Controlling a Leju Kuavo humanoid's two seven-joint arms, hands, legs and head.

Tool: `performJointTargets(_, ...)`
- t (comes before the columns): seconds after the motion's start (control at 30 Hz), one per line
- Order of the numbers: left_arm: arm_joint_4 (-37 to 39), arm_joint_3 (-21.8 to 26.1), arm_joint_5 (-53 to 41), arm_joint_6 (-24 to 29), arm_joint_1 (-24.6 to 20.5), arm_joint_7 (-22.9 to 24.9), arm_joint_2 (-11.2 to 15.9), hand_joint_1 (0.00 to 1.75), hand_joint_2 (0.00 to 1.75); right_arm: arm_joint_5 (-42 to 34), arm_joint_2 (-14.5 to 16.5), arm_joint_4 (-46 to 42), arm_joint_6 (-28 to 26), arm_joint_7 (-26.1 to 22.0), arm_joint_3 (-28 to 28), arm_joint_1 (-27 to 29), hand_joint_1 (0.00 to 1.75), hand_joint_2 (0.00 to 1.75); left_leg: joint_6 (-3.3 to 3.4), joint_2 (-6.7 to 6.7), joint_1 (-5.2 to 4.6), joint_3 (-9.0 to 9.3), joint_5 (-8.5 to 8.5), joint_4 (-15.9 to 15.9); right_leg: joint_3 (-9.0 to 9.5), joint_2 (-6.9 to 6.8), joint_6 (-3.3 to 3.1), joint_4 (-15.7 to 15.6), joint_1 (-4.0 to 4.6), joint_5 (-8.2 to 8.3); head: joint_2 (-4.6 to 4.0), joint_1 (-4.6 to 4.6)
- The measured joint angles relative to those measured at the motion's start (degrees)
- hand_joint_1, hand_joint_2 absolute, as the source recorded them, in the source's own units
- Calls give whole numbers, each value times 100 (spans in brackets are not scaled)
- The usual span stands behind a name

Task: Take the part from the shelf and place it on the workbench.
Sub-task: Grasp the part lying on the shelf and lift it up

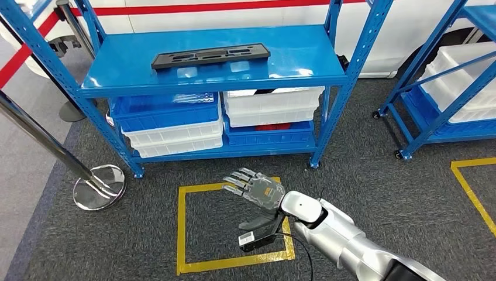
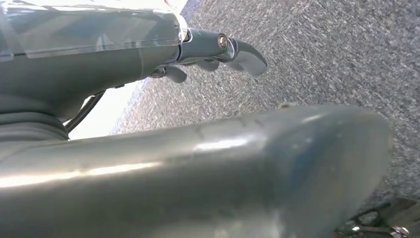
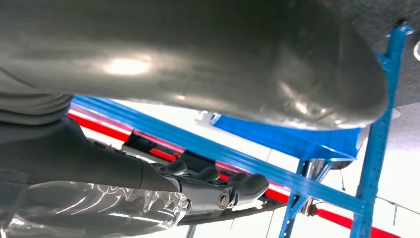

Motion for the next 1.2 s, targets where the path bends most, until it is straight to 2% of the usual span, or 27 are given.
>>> performJointTargets(0.07,-1,31,16,16,3,2,4,0,0,-45,-145,-23,-11,22,68,-26,0,0,-52,11,13,-366,-336,738,8,-31,-24,-3,0,-8,0,-1)
performJointTargets(0.1,-2,38,20,19,9,3,7,0,0,-71,-212,-23,-23,29,94,-30,0,0,-70,16,20,-528,-423,1033,11,-43,-23,-2,0,-14,0,-1)
performJointTargets(0.13,-2,46,22,20,14,4,13,0,0,-94,-274,-23,-43,32,113,-30,0,0,-82,21,26,-607,-405,1150,16,-51,-19,0,-2,-20,0,-1)
performJointTargets(0.17,-3,54,26,22,17,5,20,0,0,-114,-334,-24,-70,34,129,-31,0,0,-88,26,33,-574,-276,1045,28,-56,-8,4,-5,-30,0,-1)
performJointTargets(0.23,-8,73,35,35,16,4,38,0,0,-142,-442,-30,-132,35,161,-44,0,0,-81,35,47,-245,145,316,67,-60,31,12,-14,-62,0,-1)
performJointTargets(0.27,-11,87,38,46,10,1,44,0,0,-153,-494,-38,-158,35,179,-54,0,0,-58,31,40,-73,290,-62,79,-58,59,24,-6,-82,0,-1)
performJointTargets(0.3,-15,106,42,57,5,-4,48,0,0,-163,-540,-45,-178,37,195,-66,0,0,-25,22,31,42,367,-319,84,-58,90,29,2,-94,0,-1)
performJointTargets(0.33,-18,128,46,67,2,-11,50,0,0,-170,-575,-52,-193,41,208,-74,0,0,13,12,19,88,373,-436,83,-59,122,28,14,-99,0,-1)
performJointTargets(0.43,-27,172,81,86,5,-33,57,0,0,-185,-612,-57,-228,73,223,-89,0,0,135,-12,17,118,381,-488,79,-57,220,29,9,-125,0,0)
performJointTargets(0.47,-29,175,91,90,2,-42,58,0,0,-190,-608,-60,-239,82,224,-95,0,0,173,-19,26,136,391,-511,34,-39,241,133,-3,-196,0,1)
performJointTargets(0.5,-30,177,92,93,-4,-54,57,0,0,-193,-594,-62,-249,89,224,-99,0,0,205,-24,37,155,397,-532,-73,-12,255,362,-11,-321,0,1)
performJointTargets(0.57,-31,179,94,95,-14,-73,57,0,0,-198,-549,-66,-261,94,224,-92,0,0,248,-27,35,172,383,-539,-458,36,266,1119,-20,-644,0,2)
performJointTargets(0.6,-31,179,93,95,-14,-78,57,0,0,-199,-523,-64,-263,94,224,-83,0,0,260,-31,30,181,368,-537,-660,45,270,1474,-21,-741,0,2)
performJointTargets(0.63,-31,180,93,95,-8,-79,57,0,0,-199,-505,-63,-263,95,224,-75,0,0,265,-38,25,196,350,-536,-792,48,269,1666,-21,-734,0,2)
performJointTargets(0.67,-31,180,94,95,-3,-79,57,0,0,-199,-492,-62,-263,95,224,-72,0,0,264,-48,22,222,326,-534,-814,47,261,1631,-20,-606,0,2)
performJointTargets(0.7,-31,181,94,94,0,-81,56,0,0,-201,-485,-62,-265,95,224,-75,0,0,256,-60,20,262,294,-531,-719,46,243,1362,-19,-378,0,2)
performJointTargets(0.73,-31,181,91,92,2,-84,55,0,0,-203,-482,-62,-269,95,224,-83,0,0,243,-68,18,309,259,-529,-553,38,215,953,-16,-124,0,2)
performJointTargets(0.77,-31,181,86,87,2,-86,54,0,0,-208,-480,-61,-278,97,225,-94,0,0,221,-73,5,348,221,-523,-378,21,185,573,2,55,0,2)
performJointTargets(0.8,-31,182,78,80,-1,-89,52,0,0,-214,-478,-60,-292,98,225,-110,0,0,194,-73,-5,366,190,-515,-239,7,159,269,19,133,0,2)
performJointTargets(0.87,-31,183,53,69,-11,-89,53,0,0,-228,-472,-58,-323,102,225,-130,0,0,133,-64,-16,371,153,-519,-137,-4,122,63,57,79,0,1)
performJointTargets(0.97,-34,183,26,63,-20,-79,55,0,0,-259,-488,-60,-352,103,221,-131,0,0,32,-31,-10,379,64,-443,-47,12,47,-22,20,24,0,1)
performJointTargets(1.0,-36,183,22,62,-22,-77,55,0,0,-272,-508,-61,-360,103,220,-134,0,0,0,-17,-9,296,-24,-248,3,4,18,-48,3,5,0,1)
performJointTargets(1.03,-37,183,19,62,-22,-74,55,0,0,-284,-537,-61,-367,102,219,-134,0,0,-25,-4,-2,128,-147,72,52,-10,-6,-60,0,-25,0,1)
performJointTargets(1.1,-37,182,17,58,-11,-73,54,0,0,-297,-591,-61,-375,101,221,-124,0,0,-62,11,1,-359,-384,862,139,-24,-32,-62,2,-103,0,0)
performJointTargets(1.13,-37,183,16,56,2,-70,54,0,0,-300,-608,-61,-377,99,222,-112,0,0,-72,14,2,-560,-383,1113,193,-23,-32,-62,3,-149,0,-1)
performJointTargets(1.17,-37,183,16,54,14,-67,54,0,0,-303,-616,-61,-378,98,224,-101,0,0,-73,16,2,-661,-255,1142,258,-18,-27,-62,3,-200,0,-1)
performJointTargets(1.2,-37,184,16,54,21,-63,54,0,0,-305,-619,-61,-379,97,224,-93,0,0,-66,17,2,-654,-21,951,333,-11,-18,-62,2,-256,0,-1)
